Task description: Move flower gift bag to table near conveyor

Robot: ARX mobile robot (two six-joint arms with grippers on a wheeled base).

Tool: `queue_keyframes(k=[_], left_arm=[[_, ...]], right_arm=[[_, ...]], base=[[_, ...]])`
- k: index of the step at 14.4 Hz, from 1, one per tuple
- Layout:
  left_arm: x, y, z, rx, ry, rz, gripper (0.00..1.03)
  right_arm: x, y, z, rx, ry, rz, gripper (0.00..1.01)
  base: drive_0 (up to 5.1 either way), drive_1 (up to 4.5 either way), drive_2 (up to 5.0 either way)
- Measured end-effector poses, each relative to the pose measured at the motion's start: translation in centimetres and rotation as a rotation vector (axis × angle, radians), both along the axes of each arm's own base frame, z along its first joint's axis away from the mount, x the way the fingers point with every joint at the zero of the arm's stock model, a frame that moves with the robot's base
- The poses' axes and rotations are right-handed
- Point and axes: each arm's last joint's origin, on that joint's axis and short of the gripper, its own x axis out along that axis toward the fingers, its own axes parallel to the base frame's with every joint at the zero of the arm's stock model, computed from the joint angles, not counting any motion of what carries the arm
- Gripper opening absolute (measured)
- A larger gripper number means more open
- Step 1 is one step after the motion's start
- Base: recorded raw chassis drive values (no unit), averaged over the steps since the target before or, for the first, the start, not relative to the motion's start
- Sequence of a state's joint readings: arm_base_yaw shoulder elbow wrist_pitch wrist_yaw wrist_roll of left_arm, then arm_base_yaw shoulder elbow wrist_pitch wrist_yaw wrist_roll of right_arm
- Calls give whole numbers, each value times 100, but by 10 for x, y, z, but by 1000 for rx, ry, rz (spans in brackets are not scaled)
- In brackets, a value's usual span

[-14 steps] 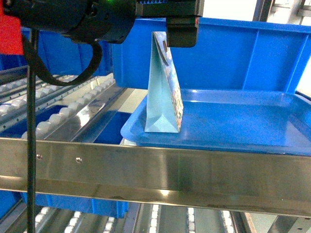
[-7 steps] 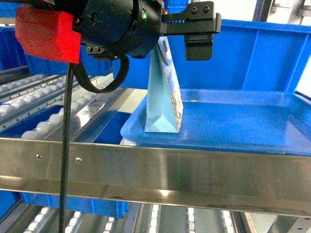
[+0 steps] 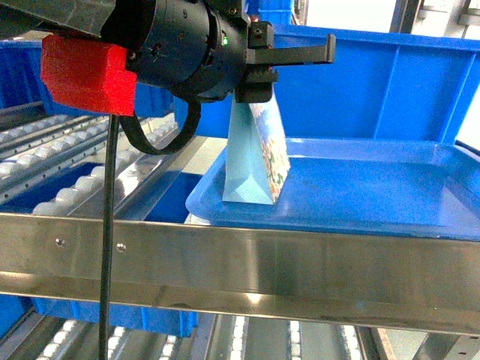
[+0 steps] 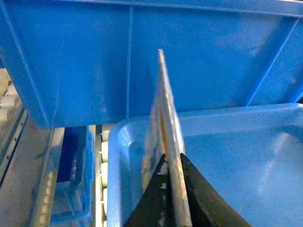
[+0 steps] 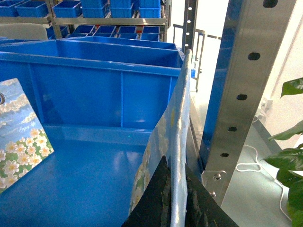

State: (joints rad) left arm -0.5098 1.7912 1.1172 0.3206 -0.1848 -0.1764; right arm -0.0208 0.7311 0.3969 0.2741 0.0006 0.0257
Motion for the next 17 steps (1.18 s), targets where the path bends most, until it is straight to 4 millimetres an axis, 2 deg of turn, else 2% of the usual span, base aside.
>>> queue_keyframes(k=[1, 5, 7, 9, 11, 14, 17], left_arm=[[-1, 1, -4, 16, -10, 14, 2], [-13, 11, 3, 30, -109, 16, 2], [-16, 32, 24, 16, -203, 39, 2], [-16, 38, 30, 14, -222, 52, 2], [-19, 61, 49, 35, -321, 95, 2], [-38, 92, 58, 71, -386, 124, 2], [-71, 119, 68, 66, -424, 171, 2]], right_arm=[[0, 0, 0, 0, 0, 0, 3], [0, 0, 0, 0, 0, 0, 3], [0, 0, 0, 0, 0, 0, 3], [0, 0, 0, 0, 0, 0, 3], [0, 0, 0, 0, 0, 0, 3], [0, 0, 0, 0, 0, 0, 3], [0, 0, 0, 0, 0, 0, 3]], base=[[0, 0, 0], [0, 0, 0], [0, 0, 0], [0, 0, 0], [0, 0, 0], [0, 0, 0], [0, 0, 0]])
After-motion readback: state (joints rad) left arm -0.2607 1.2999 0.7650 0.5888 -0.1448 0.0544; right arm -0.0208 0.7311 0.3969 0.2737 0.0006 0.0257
